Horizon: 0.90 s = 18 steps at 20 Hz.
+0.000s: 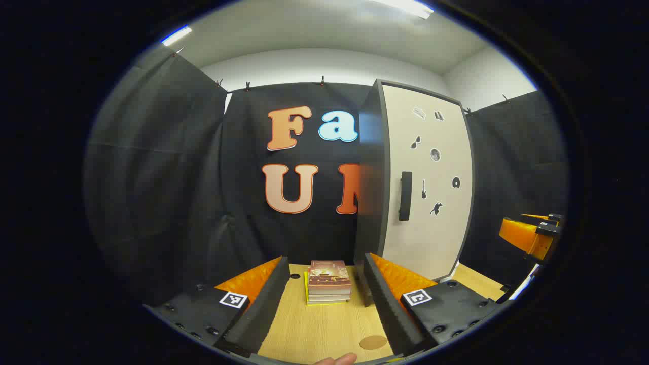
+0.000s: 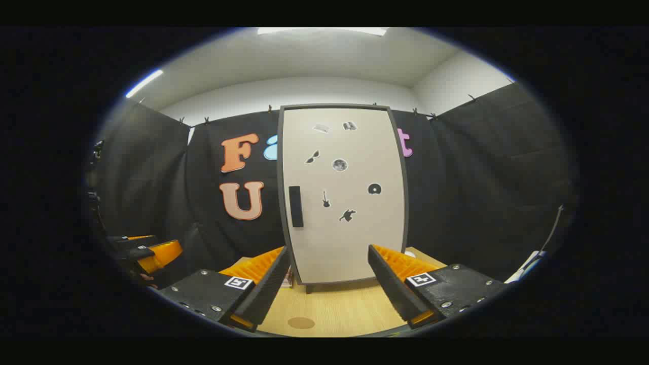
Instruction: Open the cabinet door with the right hand, grasp the bottle in the cabinet with the left hand and place it on the coaster, then close the cabinet door with the right hand.
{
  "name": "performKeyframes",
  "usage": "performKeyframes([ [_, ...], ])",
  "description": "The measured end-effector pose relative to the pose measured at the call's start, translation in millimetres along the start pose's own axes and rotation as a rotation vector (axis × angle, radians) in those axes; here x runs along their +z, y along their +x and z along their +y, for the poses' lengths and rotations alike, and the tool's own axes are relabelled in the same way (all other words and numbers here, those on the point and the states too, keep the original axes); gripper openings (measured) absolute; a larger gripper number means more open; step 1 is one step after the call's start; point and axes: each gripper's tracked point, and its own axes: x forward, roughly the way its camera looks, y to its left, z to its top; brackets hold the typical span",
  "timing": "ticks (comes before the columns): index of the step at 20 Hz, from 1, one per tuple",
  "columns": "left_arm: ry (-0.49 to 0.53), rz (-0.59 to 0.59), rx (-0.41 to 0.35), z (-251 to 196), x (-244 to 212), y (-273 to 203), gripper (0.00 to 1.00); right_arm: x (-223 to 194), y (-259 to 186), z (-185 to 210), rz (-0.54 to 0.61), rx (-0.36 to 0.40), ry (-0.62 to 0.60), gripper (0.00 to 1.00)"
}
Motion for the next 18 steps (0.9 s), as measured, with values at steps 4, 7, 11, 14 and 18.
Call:
performKeyframes([
  [4, 0.004, 0.017, 0.000, 1.8, -7.2, 1.5, 0.95, -2.5, 2.8, 1.6, 0.009, -0.001, -0.001, 0.95],
  [7, 0.002, 0.024, 0.003, 2.3, -10.4, 3.9, 0.95, -4.7, 5.6, 1.0, 0.013, -0.002, -0.011, 0.95],
  [11, 0.003, 0.028, 0.004, 4.8, -12.3, 6.5, 0.95, -6.9, 11.2, 0.1, 0.018, 0.002, 0.011, 0.95],
  [14, 0.005, 0.037, 0.017, 9.4, -16.9, 10.4, 0.95, -10.6, 17.2, -1.3, 0.025, 0.002, 0.006, 0.94],
  [18, -0.001, 0.047, 0.017, 12.0, -18.9, 16.5, 0.95, -11.6, 27.4, 0.1, 0.028, 0.007, 0.004, 0.94],
])
